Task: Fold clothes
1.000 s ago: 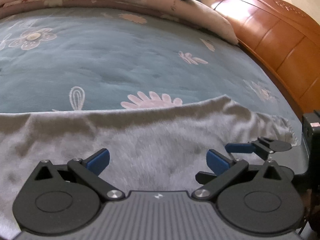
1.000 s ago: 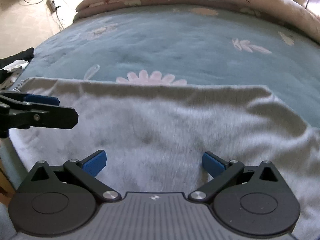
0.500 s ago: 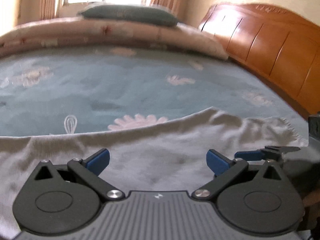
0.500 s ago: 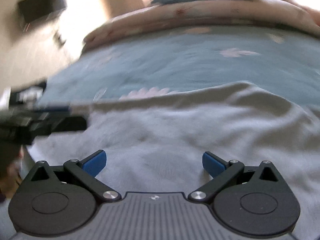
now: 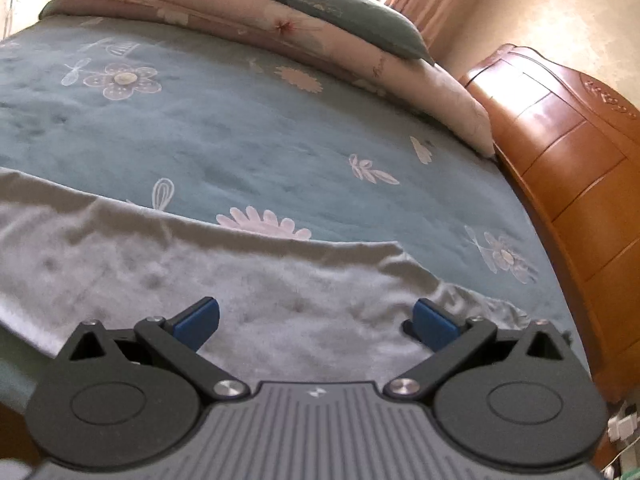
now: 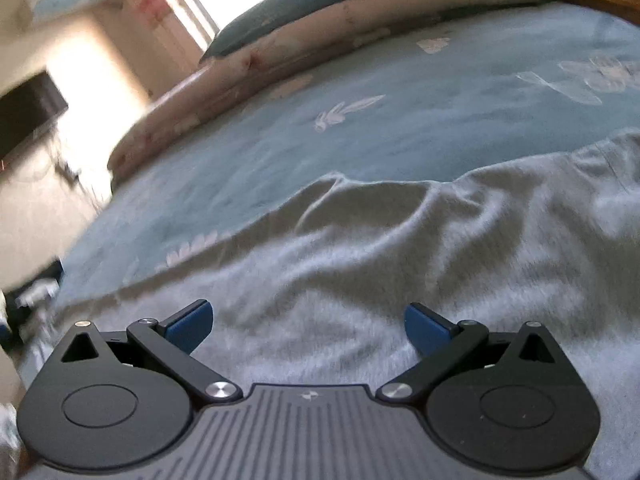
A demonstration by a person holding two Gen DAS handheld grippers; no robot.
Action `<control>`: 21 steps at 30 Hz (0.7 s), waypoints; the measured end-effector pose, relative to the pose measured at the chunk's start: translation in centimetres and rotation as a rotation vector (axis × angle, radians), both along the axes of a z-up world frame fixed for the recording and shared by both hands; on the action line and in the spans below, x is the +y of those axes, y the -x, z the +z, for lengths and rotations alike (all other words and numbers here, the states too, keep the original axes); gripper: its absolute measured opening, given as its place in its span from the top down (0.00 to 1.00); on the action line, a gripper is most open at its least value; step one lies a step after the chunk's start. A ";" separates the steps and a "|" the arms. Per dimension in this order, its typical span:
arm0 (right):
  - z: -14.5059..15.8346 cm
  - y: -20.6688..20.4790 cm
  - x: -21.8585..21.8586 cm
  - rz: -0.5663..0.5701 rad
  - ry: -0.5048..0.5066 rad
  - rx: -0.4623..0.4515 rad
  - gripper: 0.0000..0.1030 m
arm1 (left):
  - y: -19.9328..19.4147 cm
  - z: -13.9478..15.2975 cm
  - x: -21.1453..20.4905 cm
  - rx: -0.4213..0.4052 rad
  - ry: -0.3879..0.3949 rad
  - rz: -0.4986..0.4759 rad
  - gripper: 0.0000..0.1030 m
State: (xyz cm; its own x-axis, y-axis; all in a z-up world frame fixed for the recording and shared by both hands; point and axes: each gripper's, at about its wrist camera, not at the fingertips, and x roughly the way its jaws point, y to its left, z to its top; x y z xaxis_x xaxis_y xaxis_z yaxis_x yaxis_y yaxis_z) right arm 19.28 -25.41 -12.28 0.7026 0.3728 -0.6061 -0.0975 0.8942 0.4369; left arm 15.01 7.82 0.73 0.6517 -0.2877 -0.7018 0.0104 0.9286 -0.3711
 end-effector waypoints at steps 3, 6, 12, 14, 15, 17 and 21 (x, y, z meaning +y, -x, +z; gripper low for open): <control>-0.2 0.1 1.3 -0.011 0.067 -0.003 0.00 | -0.3 -0.2 -0.8 0.024 -0.058 0.013 0.01; -0.6 0.2 2.0 -0.002 0.122 -0.019 0.00 | -1.1 -2.8 -0.9 0.074 -0.088 0.019 0.01; -0.9 0.3 2.8 0.001 0.196 -0.049 0.00 | -1.4 -10.0 0.7 0.057 -0.075 0.031 0.01; -1.2 0.6 3.5 -0.004 0.238 -0.067 0.00 | -1.4 -11.7 1.2 0.027 -0.092 0.037 0.01; -1.3 0.8 3.9 -0.001 0.272 -0.077 0.00 | -1.4 -12.4 1.5 0.026 -0.082 0.038 0.01; -1.6 0.9 5.0 -0.002 0.346 -0.091 0.00 | -1.6 -13.8 1.9 0.039 -0.057 0.042 0.01; -1.9 0.7 5.5 -0.033 0.371 -0.094 0.00 | -1.4 -13.9 1.4 -0.009 -0.111 -0.004 0.01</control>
